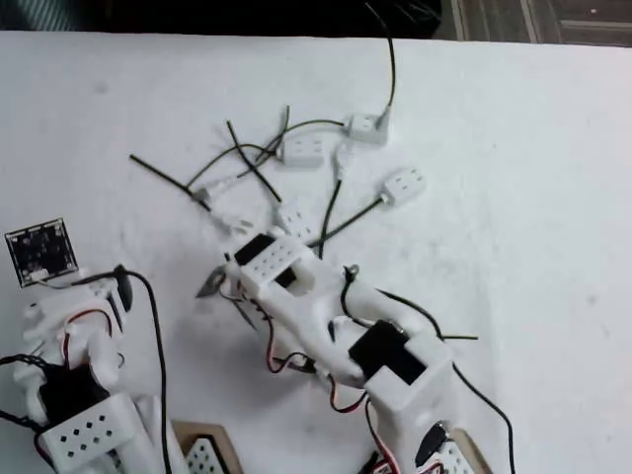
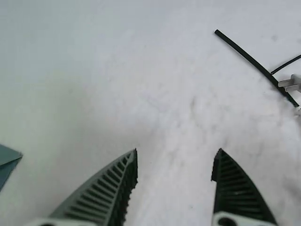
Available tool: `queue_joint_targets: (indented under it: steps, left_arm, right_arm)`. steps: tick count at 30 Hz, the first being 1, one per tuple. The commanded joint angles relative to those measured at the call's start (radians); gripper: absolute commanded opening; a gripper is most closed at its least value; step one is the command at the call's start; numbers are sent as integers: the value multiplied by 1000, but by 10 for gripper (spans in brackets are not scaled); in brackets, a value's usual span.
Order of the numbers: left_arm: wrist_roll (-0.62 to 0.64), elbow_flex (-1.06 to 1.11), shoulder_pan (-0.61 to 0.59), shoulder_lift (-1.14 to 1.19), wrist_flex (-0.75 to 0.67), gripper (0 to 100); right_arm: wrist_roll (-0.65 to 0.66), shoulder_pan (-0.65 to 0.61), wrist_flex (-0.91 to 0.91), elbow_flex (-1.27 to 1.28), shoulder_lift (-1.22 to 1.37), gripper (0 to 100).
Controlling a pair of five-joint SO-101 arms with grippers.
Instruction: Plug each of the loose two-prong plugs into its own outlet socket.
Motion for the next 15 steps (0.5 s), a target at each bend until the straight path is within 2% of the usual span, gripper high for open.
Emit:
queue_joint_targets:
  steps: [1,11,15]
  left_arm:
    - [-8,-5,-5,-8,-14,264]
    - [-8,-5,-5,-8,-14,264]
    - [-8,-5,-5,-8,-14,264]
  right_arm:
    - [2,-30,2,6,25,159]
    - [-61,-62,8,3,27,164]
    - [-63,-62,45,3,27,231]
